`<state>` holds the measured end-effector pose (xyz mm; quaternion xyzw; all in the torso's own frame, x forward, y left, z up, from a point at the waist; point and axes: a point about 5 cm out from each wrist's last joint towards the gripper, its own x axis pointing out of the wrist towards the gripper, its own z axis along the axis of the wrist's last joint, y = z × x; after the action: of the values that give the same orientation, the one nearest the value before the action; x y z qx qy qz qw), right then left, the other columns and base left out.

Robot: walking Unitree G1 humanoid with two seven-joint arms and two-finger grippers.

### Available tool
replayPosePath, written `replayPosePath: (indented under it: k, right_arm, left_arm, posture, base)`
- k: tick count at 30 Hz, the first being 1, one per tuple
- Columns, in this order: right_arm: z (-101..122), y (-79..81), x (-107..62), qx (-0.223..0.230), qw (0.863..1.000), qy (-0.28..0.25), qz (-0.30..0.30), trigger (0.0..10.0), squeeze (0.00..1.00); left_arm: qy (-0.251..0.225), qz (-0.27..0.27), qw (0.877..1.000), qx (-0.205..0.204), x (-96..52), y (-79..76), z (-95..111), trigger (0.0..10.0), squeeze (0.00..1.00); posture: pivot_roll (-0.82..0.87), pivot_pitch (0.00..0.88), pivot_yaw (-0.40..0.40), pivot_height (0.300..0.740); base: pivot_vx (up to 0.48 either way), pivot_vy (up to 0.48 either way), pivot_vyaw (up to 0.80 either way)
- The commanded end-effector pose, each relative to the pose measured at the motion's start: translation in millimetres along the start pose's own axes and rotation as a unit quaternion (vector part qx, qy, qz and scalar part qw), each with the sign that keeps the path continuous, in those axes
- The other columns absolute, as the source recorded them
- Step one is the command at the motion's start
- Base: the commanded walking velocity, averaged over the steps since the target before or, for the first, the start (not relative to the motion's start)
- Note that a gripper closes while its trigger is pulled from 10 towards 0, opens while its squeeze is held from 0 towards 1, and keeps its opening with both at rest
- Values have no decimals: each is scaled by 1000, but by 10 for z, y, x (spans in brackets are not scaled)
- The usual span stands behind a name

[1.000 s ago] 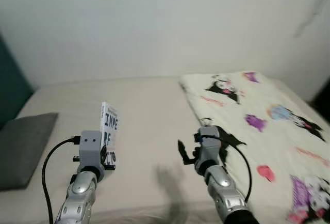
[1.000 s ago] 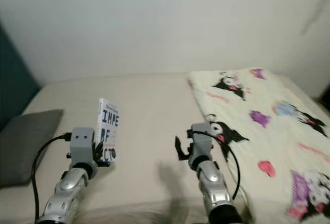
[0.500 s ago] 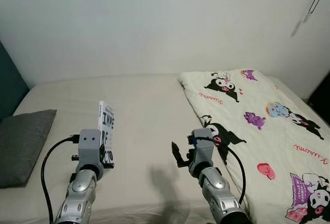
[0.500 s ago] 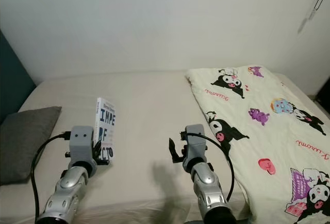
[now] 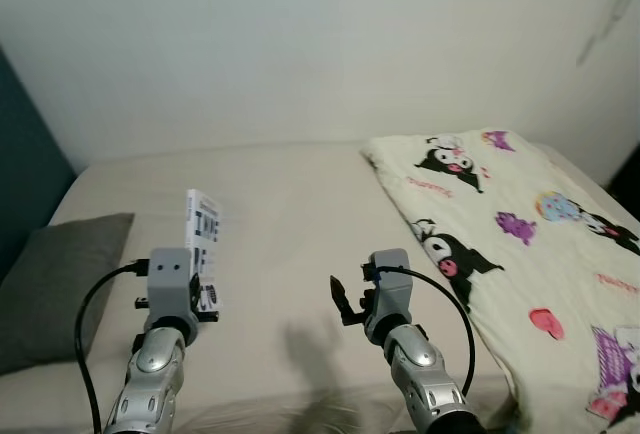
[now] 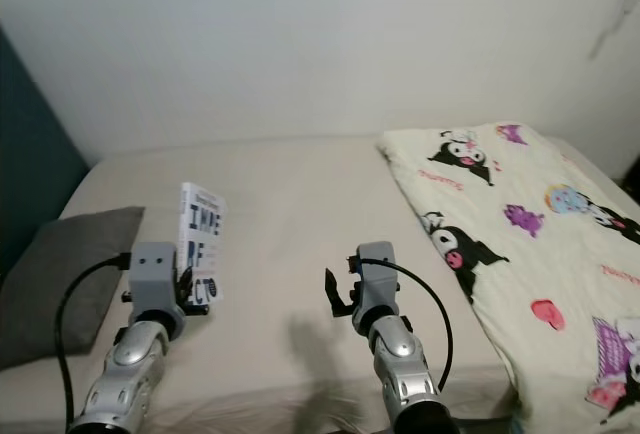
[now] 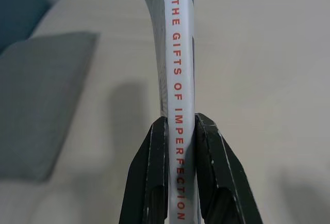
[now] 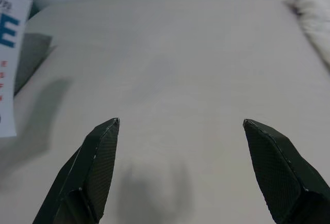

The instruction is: Clean up the room

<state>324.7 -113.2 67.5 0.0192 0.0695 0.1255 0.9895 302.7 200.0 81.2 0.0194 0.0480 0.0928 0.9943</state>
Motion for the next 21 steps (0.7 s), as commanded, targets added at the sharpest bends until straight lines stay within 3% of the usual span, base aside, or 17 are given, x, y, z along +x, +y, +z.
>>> replayPosePath:
  k: [1, 6, 12, 21]
  right_arm:
    - [-21, -29, -19, 4, 1000, 2, -5, 10000, 0]
    - [-26, -26, -21, 5, 1000, 3, -5, 10000, 0]
    - [-28, -19, -23, 6, 1000, 3, -5, 10000, 0]
    - [-29, -22, -26, 7, 1000, 4, -5, 10000, 0]
  left_arm:
    - [-22, 1, 1000, -4, -28, -17, 51, 10000, 0]
    - [-18, 22, 999, -27, -61, -11, 23, 10000, 0]
    - [-9, 42, 999, -24, -68, -21, -5, 10000, 0]
    - [23, 49, 998, -34, 49, -56, -38, 10000, 0]
  posture:
    - [41, 131, 2, 740]
    - [43, 131, 3, 740]
    - [44, 133, 3, 740]
    - [44, 146, -3, 740]
  base:
    - [0, -472, 0]
    - [0, -94, 0]
    - [0, 0, 0]
    - [0, 0, 0]
